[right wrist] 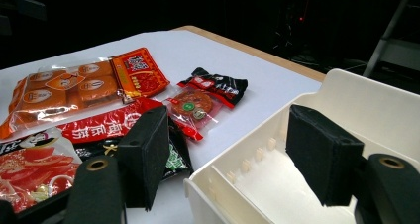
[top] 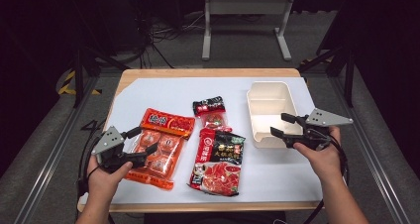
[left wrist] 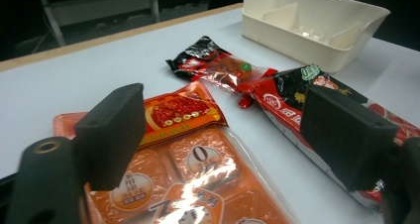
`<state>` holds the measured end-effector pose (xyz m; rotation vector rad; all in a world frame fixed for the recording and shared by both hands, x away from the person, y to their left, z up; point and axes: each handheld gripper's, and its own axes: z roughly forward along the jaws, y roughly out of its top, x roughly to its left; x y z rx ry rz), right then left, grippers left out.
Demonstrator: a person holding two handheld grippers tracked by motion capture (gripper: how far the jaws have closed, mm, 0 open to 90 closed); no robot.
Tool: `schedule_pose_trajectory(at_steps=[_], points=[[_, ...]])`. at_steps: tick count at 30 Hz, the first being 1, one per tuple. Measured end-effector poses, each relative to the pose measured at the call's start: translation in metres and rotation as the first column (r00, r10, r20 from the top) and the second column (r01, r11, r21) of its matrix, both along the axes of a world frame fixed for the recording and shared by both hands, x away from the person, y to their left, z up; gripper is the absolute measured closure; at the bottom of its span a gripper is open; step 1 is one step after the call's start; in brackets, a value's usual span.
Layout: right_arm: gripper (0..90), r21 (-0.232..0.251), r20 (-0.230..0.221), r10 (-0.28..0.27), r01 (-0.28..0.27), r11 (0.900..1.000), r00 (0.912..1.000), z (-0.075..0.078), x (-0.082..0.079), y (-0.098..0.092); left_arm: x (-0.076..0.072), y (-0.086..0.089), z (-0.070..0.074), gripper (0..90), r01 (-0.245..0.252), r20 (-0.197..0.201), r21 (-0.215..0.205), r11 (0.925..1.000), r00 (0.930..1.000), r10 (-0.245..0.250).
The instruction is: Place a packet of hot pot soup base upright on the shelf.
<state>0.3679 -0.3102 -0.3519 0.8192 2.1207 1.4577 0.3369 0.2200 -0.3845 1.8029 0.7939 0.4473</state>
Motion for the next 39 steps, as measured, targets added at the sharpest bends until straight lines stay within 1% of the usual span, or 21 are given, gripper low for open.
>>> schedule_pose_trajectory(at_steps=[2,3,4,5,7,10,11,13,14,16,19,20,23,29,30,31,33,34,35,38,39], points=[[34.8,-0.004,0.007,0.001,-0.001,1.000,1.0000,0.000,0.000,0.001,0.001,-0.002,0.000,13.1,0.014,-0.022,-0.017,0.9998,0.9997,-0.014],[35.3,-0.007,0.008,0.006,-0.006,1.000,0.9999,0.000,-0.001,0.001,0.001,-0.003,0.001,8.8,0.030,-0.022,-0.022,0.9993,0.9993,-0.031],[35.7,-0.014,0.011,0.008,-0.008,1.000,0.9999,0.000,-0.001,0.002,0.002,-0.003,0.002,8.3,0.049,-0.023,-0.036,0.9981,0.9985,-0.050],[35.8,-0.017,0.012,0.010,-0.009,1.000,0.9999,0.000,-0.001,0.002,0.001,-0.003,0.002,8.0,0.041,-0.024,-0.043,0.9982,0.9988,-0.042],[37.0,-0.017,0.011,0.015,-0.014,1.000,0.9998,0.001,-0.001,0.003,0.003,-0.005,0.005,8.5,0.034,-0.015,-0.028,0.9990,0.9993,-0.035],[39.2,-0.018,0.012,0.018,-0.018,1.000,0.9998,0.001,-0.001,0.002,0.006,-0.010,0.008,10.9,0.042,-0.018,-0.034,0.9985,0.9989,-0.043],[40.0,-0.020,0.012,0.021,-0.021,1.000,0.9997,0.001,-0.002,0.003,0.008,-0.013,0.010,11.4,0.045,-0.006,-0.030,0.9985,0.9990,-0.045],[40.9,-0.029,0.016,0.024,-0.024,0.999,0.9996,0.002,-0.002,0.003,0.011,-0.019,0.013,12.7,0.049,-0.003,-0.030,0.9984,0.9988,-0.049],[41.7,-0.034,0.018,0.022,-0.021,0.999,0.9996,0.003,-0.003,0.004,0.013,-0.023,0.014,14.0,0.058,-0.014,-0.036,0.9976,0.9982,-0.059],[42.1,-0.029,0.021,0.023,-0.022,0.999,0.9995,0.004,-0.003,0.004,0.018,-0.030,0.014,14.7,0.077,-0.018,-0.054,0.9956,0.9968,-0.078],[45.6,-0.039,-0.001,0.030,-0.030,0.999,0.9995,0.004,-0.003,0.003,0.023,-0.036,0.014,15.2,0.083,-0.011,-0.051,0.9953,0.9964,-0.084],[46.8,-0.040,-0.001,0.032,-0.032,0.999,0.9995,0.004,-0.003,0.003,0.026,-0.038,0.014,15.2,0.085,-0.006,-0.059,0.9947,0.9963,-0.085],[48.7,-0.032,-0.013,0.044,-0.045,0.998,0.9989,0.004,-0.003,0.003,0.029,-0.041,0.014,15.4,0.082,-0.001,-0.054,0.9952,0.9966,-0.083],[48.9,-0.041,-0.004,0.033,-0.033,0.999,0.9995,0.003,-0.003,0.003,0.035,-0.052,0.017,15.7,0.090,-0.004,-0.052,0.9946,0.9959,-0.090],[48.4,-0.026,-0.012,0.024,-0.024,0.999,0.9996,0.003,-0.003,0.002,0.037,-0.056,0.018,17.1,0.091,-0.006,-0.046,0.9948,0.9958,-0.091],[48.4,-0.026,-0.012,0.024,-0.024,0.999,0.9996,0.003,-0.003,0.002,0.037,-0.056,0.018,18.1,0.091,-0.006,-0.046,0.9948,0.9958,-0.091],[48.6,-0.022,-0.010,0.021,-0.021,1.000,0.9997,0.003,-0.002,0.001,0.039,-0.061,0.018,19.3,0.096,-0.010,-0.072,0.9927,0.9952,-0.097],[48.6,-0.019,-0.005,0.023,-0.024,1.000,0.9997,0.003,-0.003,0.001,0.041,-0.066,0.019,21.2,0.112,-0.011,-0.076,0.9907,0.9935,-0.113],[48.6,-0.019,-0.005,0.023,-0.024,1.000,0.9997,0.003,-0.003,0.001,0.041,-0.066,0.019,22.1,0.112,-0.011,-0.076,0.9907,0.9935,-0.113],[47.2,-0.030,0.025,0.020,-0.019,0.999,0.9995,0.005,-0.003,0.000,0.047,-0.077,0.017,22.5,0.127,-0.022,-0.052,0.9905,0.9915,-0.129],[47.1,-0.020,0.020,0.023,-0.023,1.000,0.9995,0.005,-0.003,0.000,0.048,-0.080,0.016,23.0,0.130,-0.024,-0.050,0.9902,0.9911,-0.131]])
